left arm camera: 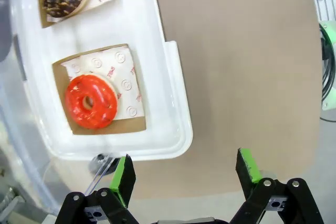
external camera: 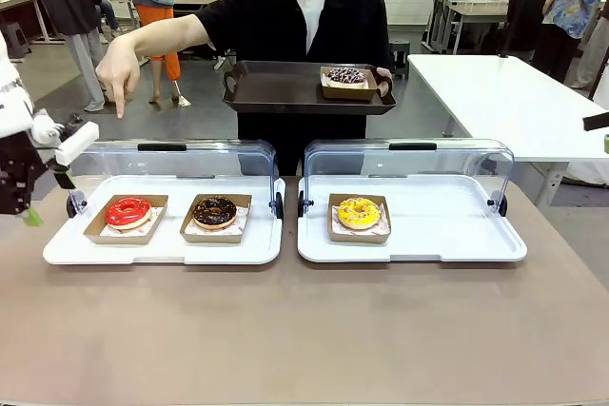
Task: Provide the desired donut to the person.
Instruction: Pick up and lift the Paper togo box containing the Donut pointed at by the person.
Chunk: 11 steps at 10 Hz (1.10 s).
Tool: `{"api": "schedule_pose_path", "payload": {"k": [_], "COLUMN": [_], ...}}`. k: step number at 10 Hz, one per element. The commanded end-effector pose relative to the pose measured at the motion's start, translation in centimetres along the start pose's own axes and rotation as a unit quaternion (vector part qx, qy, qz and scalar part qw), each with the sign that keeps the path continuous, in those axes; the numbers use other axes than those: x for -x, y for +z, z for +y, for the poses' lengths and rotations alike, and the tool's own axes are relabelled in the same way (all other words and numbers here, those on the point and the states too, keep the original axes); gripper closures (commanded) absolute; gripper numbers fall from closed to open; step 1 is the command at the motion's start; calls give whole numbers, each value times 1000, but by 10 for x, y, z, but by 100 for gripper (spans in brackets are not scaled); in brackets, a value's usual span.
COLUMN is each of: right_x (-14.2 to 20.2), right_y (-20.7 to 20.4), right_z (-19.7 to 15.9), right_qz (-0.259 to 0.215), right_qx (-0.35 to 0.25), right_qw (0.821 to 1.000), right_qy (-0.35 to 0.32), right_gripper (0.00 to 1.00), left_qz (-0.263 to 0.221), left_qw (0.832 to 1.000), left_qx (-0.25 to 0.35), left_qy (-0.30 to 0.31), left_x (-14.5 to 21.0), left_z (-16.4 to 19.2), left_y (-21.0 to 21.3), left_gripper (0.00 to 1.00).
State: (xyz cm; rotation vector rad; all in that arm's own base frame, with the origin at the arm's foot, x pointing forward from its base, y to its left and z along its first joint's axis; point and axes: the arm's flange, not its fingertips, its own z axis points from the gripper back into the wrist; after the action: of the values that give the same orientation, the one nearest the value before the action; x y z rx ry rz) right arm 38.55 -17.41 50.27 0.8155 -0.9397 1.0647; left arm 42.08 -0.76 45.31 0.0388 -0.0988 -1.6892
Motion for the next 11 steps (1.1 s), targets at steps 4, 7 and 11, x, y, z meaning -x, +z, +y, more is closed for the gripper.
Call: {"api": "schedule_pose_path", "payload": {"k": [4, 7, 11], "right_x": [1, 1, 1], "right_y": [0, 0, 0], "right_z": [0, 0, 0], "right_qz": [-1, -1, -1], "right_qx": [0, 0, 0], "right_qw": [1000, 1000, 1000], "right_qy": [-1, -1, -1], "right_gripper": [0, 0, 0], "left_qz": [-24, -8, -8], "left_qw": [1000, 1000, 1000], "left_qx": [1, 11, 11], "left_qy": [17, 5, 5], "left_x": [2, 2, 2], "left_z": [10, 7, 7], "left_y": [-42, -36, -36], "left_gripper": [0, 0, 0]}}
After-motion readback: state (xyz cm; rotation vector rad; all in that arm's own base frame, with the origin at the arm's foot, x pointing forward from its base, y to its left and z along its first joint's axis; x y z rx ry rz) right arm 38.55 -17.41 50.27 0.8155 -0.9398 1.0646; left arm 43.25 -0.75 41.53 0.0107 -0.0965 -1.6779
